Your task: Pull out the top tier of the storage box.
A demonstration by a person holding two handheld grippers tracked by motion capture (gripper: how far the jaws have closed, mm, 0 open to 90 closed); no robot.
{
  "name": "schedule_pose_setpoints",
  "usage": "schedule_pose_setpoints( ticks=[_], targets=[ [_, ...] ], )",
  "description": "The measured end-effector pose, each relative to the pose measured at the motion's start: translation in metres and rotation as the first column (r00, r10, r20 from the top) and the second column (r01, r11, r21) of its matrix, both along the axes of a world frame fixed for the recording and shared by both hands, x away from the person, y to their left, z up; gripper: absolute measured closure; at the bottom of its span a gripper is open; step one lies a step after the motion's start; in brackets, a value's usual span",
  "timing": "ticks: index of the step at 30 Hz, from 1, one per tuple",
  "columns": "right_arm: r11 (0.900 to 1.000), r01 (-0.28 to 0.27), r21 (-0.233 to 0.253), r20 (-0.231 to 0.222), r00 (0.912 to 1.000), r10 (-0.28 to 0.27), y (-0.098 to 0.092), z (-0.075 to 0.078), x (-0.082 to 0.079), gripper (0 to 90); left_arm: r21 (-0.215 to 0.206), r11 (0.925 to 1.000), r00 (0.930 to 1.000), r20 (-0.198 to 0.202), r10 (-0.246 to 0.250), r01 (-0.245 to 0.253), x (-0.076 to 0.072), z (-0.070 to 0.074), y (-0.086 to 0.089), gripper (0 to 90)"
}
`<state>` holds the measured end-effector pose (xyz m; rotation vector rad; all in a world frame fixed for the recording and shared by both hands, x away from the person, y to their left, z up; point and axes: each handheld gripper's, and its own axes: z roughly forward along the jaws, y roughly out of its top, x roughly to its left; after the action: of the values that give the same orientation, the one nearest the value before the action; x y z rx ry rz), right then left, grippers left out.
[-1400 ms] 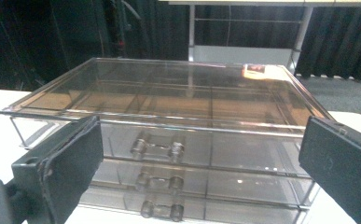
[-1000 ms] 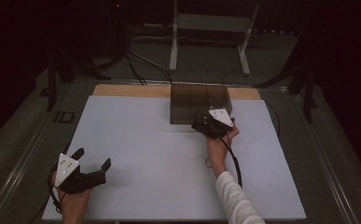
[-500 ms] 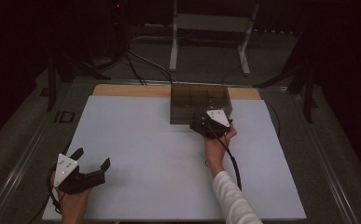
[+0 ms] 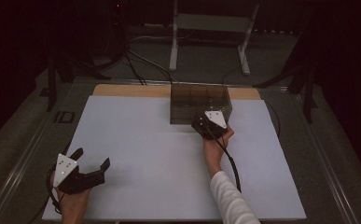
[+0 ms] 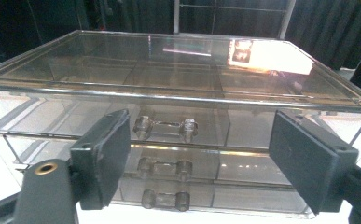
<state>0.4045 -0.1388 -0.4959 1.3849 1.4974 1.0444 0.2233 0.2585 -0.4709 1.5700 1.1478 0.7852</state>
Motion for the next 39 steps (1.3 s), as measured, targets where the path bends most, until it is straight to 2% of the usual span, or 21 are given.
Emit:
schedule_pose_setpoints(
  ticks=[9,24,39],
  targets=[
    [1.000,-0.002,-0.012,0.001,1.0000,0.002,0.003,-0.002,0.000,38.0,0.000,1.0000,1.0000,0.000,-0.001,0.001,0.000,0.000,0.000,1.1],
    [1.000,0.006,0.021,-0.009,0.9999,-0.006,0.008,-0.003,0.000,41.6,0.001,1.0000,1.0000,0.000,-0.001,0.001,0.000,0.000,0.000,1.2],
    [0.999,0.023,0.025,0.002,0.9997,-0.023,0.015,-0.005,0.000,45.0,-0.002,1.0000,1.0000,0.001,-0.001,0.001,0.000,0.000,0.001,1.2]
  ],
)
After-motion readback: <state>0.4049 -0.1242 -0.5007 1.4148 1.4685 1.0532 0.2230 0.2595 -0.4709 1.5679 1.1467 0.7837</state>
